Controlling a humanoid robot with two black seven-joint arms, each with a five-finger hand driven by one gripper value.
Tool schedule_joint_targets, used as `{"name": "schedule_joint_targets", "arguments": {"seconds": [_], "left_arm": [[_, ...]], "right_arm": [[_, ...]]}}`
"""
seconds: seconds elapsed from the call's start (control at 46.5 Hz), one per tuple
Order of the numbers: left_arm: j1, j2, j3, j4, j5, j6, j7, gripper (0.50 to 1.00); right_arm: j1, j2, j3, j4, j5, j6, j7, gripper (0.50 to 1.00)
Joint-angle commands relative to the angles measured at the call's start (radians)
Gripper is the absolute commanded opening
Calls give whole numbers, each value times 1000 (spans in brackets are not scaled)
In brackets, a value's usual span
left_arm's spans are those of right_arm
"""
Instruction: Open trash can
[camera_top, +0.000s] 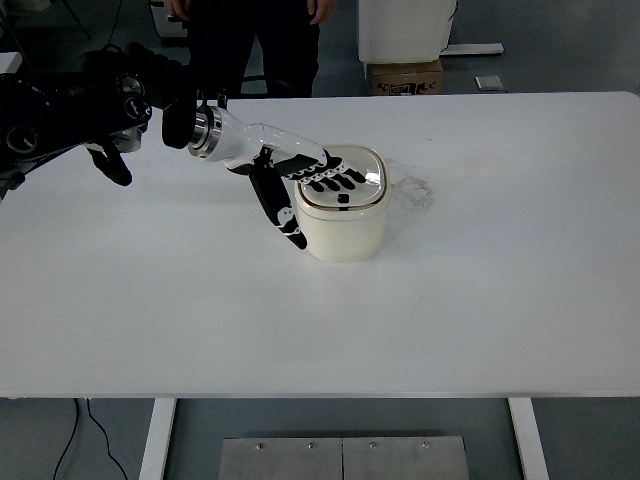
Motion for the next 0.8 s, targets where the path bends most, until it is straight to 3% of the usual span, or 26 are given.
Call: {"name": "schedule_joint_targets", "arguments": {"seconds": [0.0,0.473,0.774], "left_arm": [[-14,3,-3,14,-62,6,-1,1000],[10,8,-65,126,-450,110,-13,1000],[205,23,-213,212,-616,247,-42,1000]], "right_arm": [[0,0,0,0,0,0,0,991],[0,0,0,0,0,0,0,991],[2,0,0,0,0,0,-1,991]]}}
